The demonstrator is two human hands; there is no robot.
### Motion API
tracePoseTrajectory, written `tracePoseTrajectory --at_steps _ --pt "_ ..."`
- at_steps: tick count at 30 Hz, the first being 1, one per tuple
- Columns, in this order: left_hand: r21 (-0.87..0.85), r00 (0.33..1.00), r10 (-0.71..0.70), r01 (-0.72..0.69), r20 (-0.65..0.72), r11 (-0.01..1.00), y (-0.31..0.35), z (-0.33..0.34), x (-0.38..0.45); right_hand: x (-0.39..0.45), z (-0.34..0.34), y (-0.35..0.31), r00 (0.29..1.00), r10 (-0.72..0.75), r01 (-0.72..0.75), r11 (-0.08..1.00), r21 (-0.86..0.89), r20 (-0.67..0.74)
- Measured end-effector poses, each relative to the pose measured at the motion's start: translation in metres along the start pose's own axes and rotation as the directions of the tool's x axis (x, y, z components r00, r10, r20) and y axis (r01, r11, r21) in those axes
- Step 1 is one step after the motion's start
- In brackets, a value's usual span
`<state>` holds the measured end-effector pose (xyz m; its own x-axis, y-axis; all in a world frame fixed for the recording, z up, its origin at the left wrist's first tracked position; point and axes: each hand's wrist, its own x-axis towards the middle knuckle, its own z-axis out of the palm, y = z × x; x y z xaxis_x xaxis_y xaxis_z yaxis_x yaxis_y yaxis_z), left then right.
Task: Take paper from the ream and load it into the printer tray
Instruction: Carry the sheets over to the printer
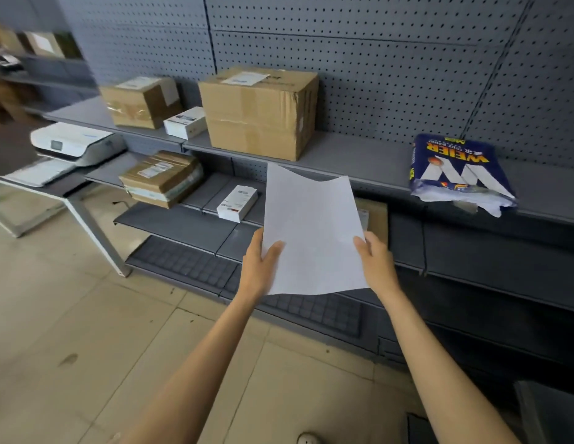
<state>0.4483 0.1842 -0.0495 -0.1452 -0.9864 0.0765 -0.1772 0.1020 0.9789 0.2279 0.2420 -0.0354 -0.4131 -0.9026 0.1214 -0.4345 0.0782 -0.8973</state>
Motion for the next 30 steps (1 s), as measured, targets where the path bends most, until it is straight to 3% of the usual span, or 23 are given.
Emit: tracePoseTrajectory --at_steps 6,16,23,30 --pt "-0.012 0.975 -0.040 0.038 -0.218 0.999 -0.002 -0.056 0.014 0.050 0.060 -0.038 0.967 -0.125 0.134 0.991 -0.027 0.220" --pt "-0.085 0.871 -0.059 0.020 -0.487 0.996 -0.008 -0.147 0.025 0.101 0.159 -0.097 0.821 -0.287 0.253 0.958 0.136 0.494" --pt "-0.109 0.761 -0.073 0.003 -0.645 0.994 -0.002 -0.167 0.007 0.110 0.204 -0.116 0.718 -0.364 0.270 0.931 0.244 0.594" --pt "-0.061 0.622 -0.096 0.077 -0.777 0.995 -0.004 -0.171 -0.025 0.093 0.239 -0.126 0.633 -0.404 0.294 0.915 0.277 0.661"
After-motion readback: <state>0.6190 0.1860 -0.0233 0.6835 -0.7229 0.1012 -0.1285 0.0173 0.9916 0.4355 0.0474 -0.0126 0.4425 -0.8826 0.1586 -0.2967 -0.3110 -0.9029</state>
